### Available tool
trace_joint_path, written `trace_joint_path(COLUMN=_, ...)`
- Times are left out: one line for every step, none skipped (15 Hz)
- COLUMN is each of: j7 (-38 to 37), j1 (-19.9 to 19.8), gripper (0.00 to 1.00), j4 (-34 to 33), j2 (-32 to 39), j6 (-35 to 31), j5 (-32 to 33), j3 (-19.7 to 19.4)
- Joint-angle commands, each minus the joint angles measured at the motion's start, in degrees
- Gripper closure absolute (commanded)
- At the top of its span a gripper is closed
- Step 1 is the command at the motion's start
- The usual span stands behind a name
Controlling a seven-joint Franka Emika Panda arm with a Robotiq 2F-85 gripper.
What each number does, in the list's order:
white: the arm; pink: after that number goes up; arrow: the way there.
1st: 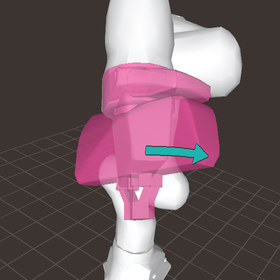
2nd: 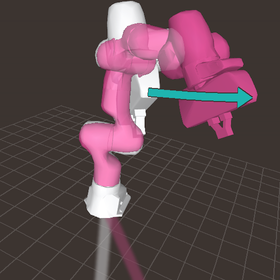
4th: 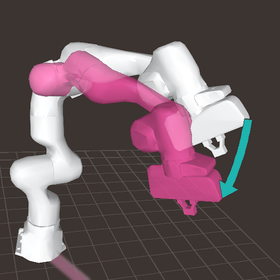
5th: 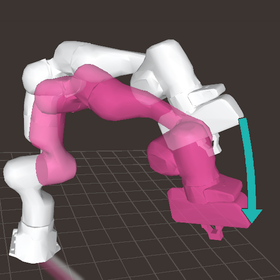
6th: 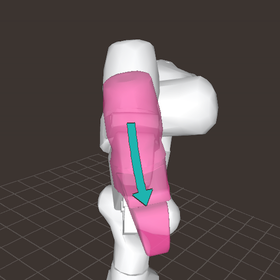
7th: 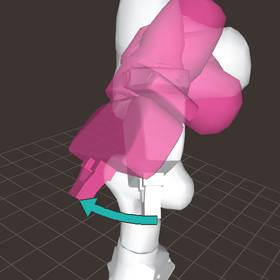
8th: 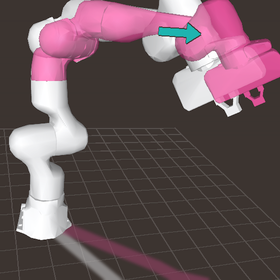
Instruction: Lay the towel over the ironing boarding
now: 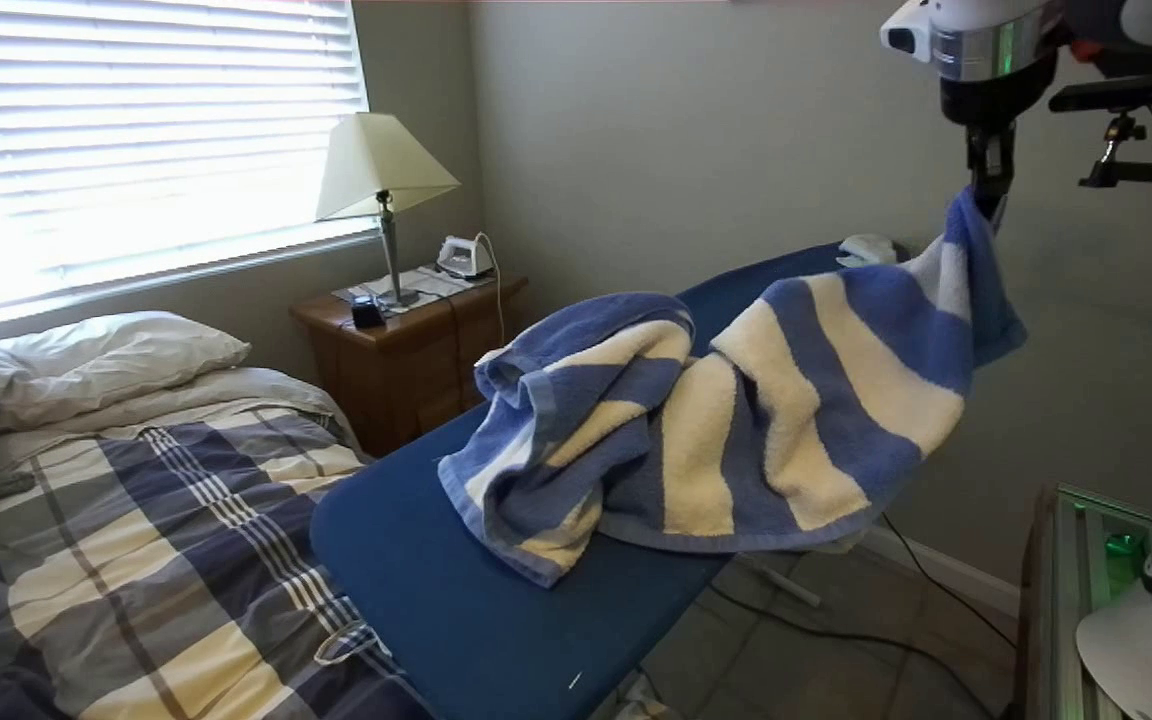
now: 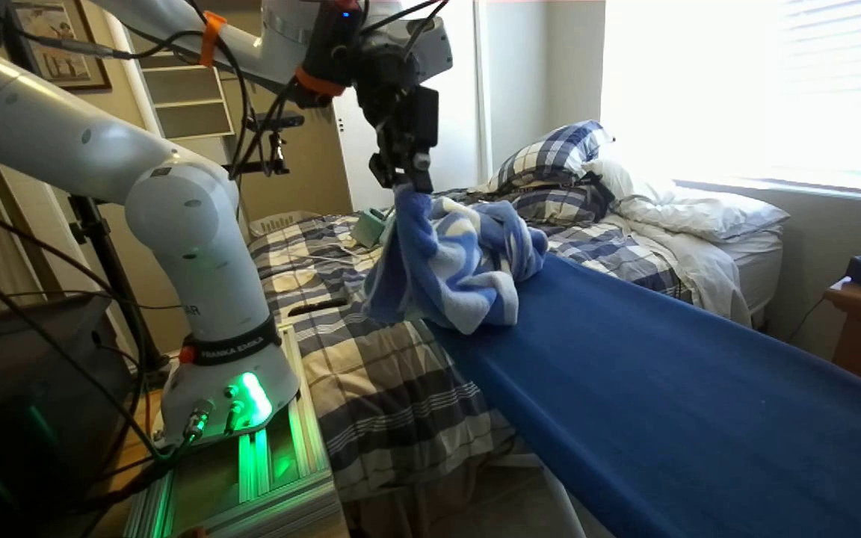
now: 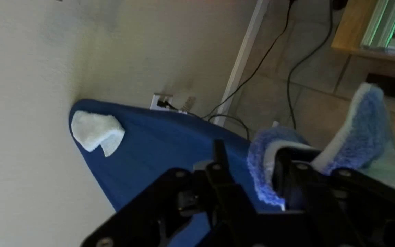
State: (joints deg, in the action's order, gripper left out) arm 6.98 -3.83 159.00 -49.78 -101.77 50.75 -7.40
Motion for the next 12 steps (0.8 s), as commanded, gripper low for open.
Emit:
trace_joint_path(j7=-3.0, j1=5.1, gripper=0.34, j4=-0.1, j2=0.5, j6=-7.5, j5=-3.8, j3=-0.4)
trace_joint_path(j7=-2.3, j1=6.5, gripper=0.28, j4=-0.2, j2=0.4, j6=-8.8, j5=-6.3, j3=0.0)
trace_joint_path(j7=-2.2, j1=8.0, gripper=0.22, j4=-0.3, j2=0.2, j6=-10.3, j5=-8.9, j3=0.7)
trace_joint_path(j7=-1.4, j1=9.8, gripper=0.14, j4=-0.4, j2=-0.1, j6=-10.7, j5=-12.8, j3=1.4)
trace_joint_path(j7=-1.8, j1=11.1, gripper=0.07, j4=-0.6, j2=0.1, j6=-12.1, j5=-16.1, j3=2.2)
trace_joint_path(j7=-2.2, j1=12.5, gripper=0.0, j4=-1.2, j2=0.6, j6=-13.2, j5=-19.9, j3=3.2)
trace_joint_path(j7=-3.0, j1=13.4, gripper=0.0, j4=-1.8, j2=1.5, j6=-15.0, j5=-23.2, j3=4.2)
trace_joint_path(j7=-3.3, j1=14.1, gripper=0.0, j4=-2.0, j2=1.9, j6=-17.4, j5=-26.3, j3=5.2)
trace_joint_path(j7=-3.9, j1=14.7, gripper=0.0, j4=-2.4, j2=2.5, j6=-20.1, j5=-29.0, j3=6.3)
trace_joint_path(j7=-3.8, j1=15.6, gripper=0.0, j4=-2.9, j2=3.1, j6=-22.7, j5=-31.7, j3=7.2)
trace_joint_path(j7=-4.2, j1=16.1, gripper=0.0, j4=-3.4, j2=3.8, j6=-25.5, j5=-34.2, j3=7.9)
trace_joint_path(j7=-4.8, j1=16.5, gripper=0.0, j4=-4.6, j2=5.4, j6=-27.7, j5=-37.3, j3=8.5)
